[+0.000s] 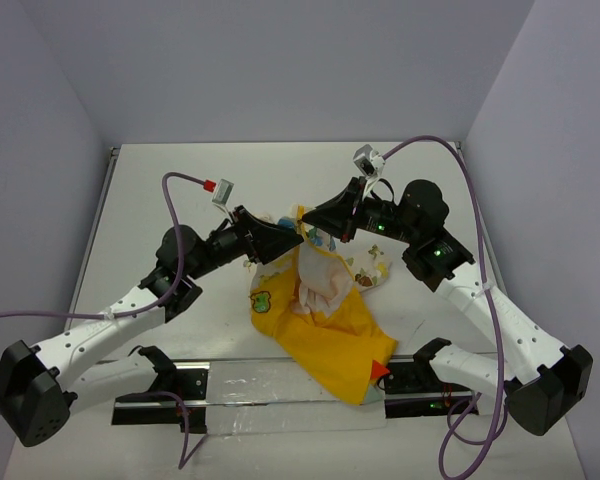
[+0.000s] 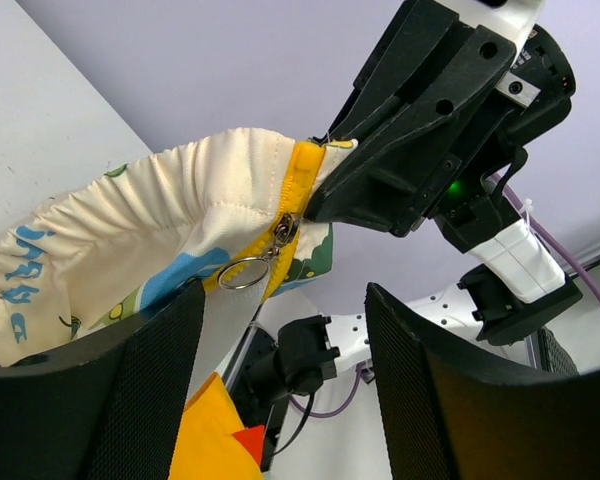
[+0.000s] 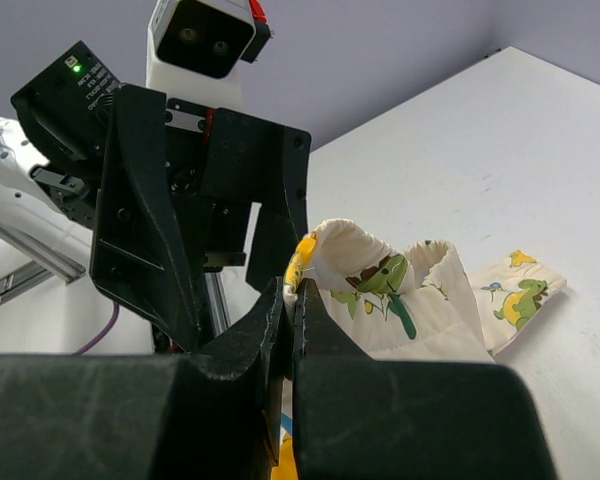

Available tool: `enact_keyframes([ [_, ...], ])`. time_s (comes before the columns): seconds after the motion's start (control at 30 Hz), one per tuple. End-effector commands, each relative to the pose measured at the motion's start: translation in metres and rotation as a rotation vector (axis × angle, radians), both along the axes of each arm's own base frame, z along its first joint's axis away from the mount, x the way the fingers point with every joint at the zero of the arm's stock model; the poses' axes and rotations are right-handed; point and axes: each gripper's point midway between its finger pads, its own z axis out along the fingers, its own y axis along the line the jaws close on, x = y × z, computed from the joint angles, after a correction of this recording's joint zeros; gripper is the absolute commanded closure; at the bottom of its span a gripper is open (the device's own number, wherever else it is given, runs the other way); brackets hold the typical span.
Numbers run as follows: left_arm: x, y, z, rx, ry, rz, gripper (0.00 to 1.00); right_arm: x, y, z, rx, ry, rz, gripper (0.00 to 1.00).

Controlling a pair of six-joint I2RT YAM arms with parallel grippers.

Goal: Zip up the jacket

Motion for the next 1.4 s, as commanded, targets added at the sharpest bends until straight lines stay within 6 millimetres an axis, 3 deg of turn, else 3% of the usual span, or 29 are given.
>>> enact_keyframes([
  [0.0,0.0,-0.001,0.033,-0.054,-0.098,-0.013,0.28,-0.014,-0.003,0.044,0.082,-0.126,0.022,1.0],
  [0.2,0.0,-0.002,0.03,-0.057,-0.109,-0.018,0.17,-0.016,-0.003,0.047,0.088,-0.127,0.034,1.0],
  [0.63,0.003,-0.01,0.031,-0.103,-0.166,-0.068,0.22,-0.024,-0.003,0.052,0.107,-0.134,0.061,1.0],
  [0.73,0.0,-0.012,0.034,-0.122,-0.178,-0.091,0.3,-0.023,-0.003,0.051,0.105,-0.132,0.06,1.0],
  [0.9,-0.001,-0.011,0.034,-0.131,-0.178,-0.096,0.55,-0.023,-0.003,0.053,0.108,-0.132,0.061,1.0],
  [1.37,-0.006,-0.003,0.032,-0.144,-0.163,-0.077,0.74,-0.019,-0.002,0.047,0.102,-0.118,0.049,1.0],
])
